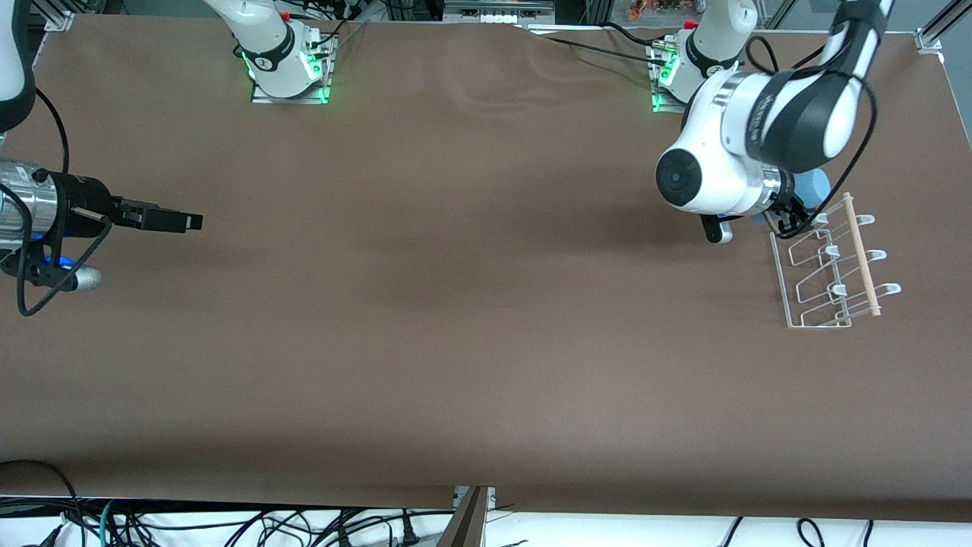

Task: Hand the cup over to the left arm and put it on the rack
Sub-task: 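Carry the cup with the left gripper over the wire rack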

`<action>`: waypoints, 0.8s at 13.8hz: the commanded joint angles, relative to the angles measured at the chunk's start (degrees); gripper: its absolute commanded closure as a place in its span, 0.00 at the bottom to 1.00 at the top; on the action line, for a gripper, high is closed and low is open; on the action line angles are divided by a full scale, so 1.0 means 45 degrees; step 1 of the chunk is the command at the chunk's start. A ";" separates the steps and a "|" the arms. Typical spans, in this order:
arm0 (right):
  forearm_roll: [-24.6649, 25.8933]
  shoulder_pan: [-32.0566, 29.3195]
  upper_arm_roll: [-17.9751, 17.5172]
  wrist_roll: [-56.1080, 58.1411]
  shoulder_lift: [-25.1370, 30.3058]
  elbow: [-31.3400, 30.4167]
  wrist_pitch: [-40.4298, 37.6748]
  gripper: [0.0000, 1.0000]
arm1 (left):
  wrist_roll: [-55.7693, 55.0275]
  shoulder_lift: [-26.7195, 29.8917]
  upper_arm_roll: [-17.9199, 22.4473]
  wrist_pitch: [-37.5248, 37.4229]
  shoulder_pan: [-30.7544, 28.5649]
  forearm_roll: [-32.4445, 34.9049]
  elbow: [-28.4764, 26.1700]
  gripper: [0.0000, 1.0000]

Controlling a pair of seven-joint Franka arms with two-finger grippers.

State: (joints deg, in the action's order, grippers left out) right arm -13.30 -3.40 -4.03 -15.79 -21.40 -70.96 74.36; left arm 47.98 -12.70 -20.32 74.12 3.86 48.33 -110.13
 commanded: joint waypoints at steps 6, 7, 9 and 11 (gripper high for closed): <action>0.0963 -0.0027 -0.0061 0.0888 0.1448 -0.1954 0.1592 0.01 | -0.3999 0.0284 -0.0074 0.0657 0.0020 0.3689 -0.4858 1.00; 0.1022 -0.0007 -0.0061 0.1278 0.2287 -0.3376 0.2567 0.01 | -0.4138 0.0226 -0.0055 0.0813 0.0001 0.4003 -0.5075 1.00; 0.1042 -0.0007 -0.0061 0.1728 0.3753 -0.5685 0.4268 0.01 | -0.4159 0.0225 0.0178 0.1399 -0.0503 0.4549 -0.5116 1.00; 0.1313 0.0012 -0.0061 0.2159 0.4829 -0.7406 0.5734 0.01 | -0.4198 0.0244 0.0180 0.2158 -0.1148 0.5233 -0.5466 1.00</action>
State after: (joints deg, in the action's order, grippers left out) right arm -9.04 -3.37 -4.07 -8.36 -8.55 -92.07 93.34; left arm 29.33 -13.15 -19.61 80.47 1.77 68.64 -132.67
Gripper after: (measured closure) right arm 0.018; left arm 0.247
